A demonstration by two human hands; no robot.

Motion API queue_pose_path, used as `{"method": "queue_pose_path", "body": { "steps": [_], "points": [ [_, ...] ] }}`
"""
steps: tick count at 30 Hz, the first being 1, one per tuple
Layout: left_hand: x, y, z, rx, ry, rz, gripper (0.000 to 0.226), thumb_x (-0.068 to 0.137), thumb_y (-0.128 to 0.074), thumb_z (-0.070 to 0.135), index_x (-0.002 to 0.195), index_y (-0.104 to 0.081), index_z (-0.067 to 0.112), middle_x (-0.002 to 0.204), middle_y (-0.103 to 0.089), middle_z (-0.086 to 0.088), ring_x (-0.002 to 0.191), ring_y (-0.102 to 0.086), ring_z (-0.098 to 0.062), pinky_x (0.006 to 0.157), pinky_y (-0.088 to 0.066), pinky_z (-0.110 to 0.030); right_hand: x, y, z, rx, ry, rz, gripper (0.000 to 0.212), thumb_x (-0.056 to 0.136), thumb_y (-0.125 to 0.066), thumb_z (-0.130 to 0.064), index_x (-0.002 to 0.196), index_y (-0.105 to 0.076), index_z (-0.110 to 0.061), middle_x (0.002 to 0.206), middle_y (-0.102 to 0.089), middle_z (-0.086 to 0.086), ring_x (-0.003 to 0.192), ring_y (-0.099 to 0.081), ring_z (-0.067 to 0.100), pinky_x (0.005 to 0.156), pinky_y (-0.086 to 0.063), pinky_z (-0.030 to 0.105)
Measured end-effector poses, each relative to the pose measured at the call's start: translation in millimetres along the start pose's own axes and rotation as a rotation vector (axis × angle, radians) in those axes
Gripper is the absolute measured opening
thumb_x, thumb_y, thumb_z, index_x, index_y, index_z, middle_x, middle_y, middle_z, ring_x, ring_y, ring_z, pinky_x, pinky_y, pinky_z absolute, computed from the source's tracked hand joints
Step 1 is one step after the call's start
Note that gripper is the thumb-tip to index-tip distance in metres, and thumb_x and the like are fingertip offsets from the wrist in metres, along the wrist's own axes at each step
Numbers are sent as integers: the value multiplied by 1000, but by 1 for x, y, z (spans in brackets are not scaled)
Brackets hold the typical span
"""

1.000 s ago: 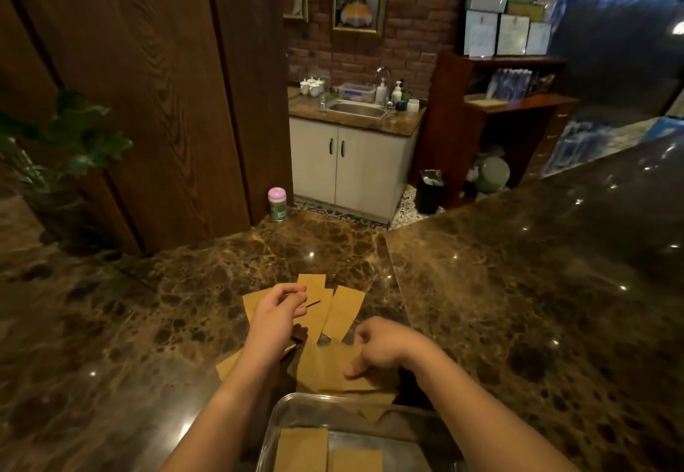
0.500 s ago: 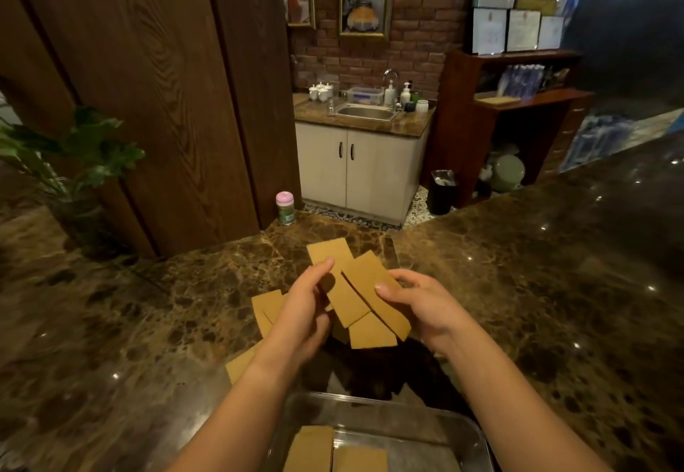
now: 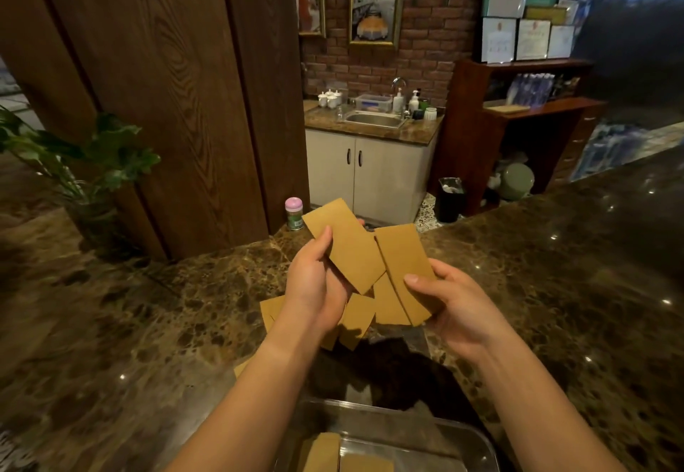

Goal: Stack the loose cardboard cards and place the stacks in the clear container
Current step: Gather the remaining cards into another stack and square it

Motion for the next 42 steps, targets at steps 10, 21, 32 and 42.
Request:
{"method": "queue_pose_path", "body": {
  "steps": [10,21,32,42],
  "points": [
    [6,16,15,46,-36,129,35,101,-51,19,132,-49,35,99,-65,-6,74,-63,-16,60,-56,-31,-3,17,-5,168,12,125,33,84,-65,-7,116,-68,-11,98,-78,7,96,-68,25,75,-52,36],
    [-14,-15,-2,-312,226,-333,48,85,-44,32,131,-53,18,104,-59,-14,72,-49,-19,61,-40,-28,-12,9,-7,204,28,64,45,75,-66,-14,120,-68,-14,111,-75,13,97,-69,26,86,-52,41],
    [-18,-26,-16,248,-7,-272,47,91,-59,15,133,-56,34,120,-70,-7,105,-69,-28,76,-57,-43,-18,-10,-16,130,92,83,30,93,-62,-12,123,-64,-14,110,-75,8,102,-69,26,68,-55,33],
    [-15,-29,-9,13,23,-320,52,97,-40,-1,137,-49,32,126,-66,-19,115,-62,-44,94,-49,-60,-23,-3,-21,319,103,68,27,102,-46,-17,124,-61,-13,96,-74,15,78,-71,26,62,-57,39]
  ]
}}
Point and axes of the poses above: each hand's wrist, its own x-axis towards the middle knuckle, its own y-axis out of the back of the hand, z = x × y, the point moved 7 cm from there along x, towards the middle knuckle
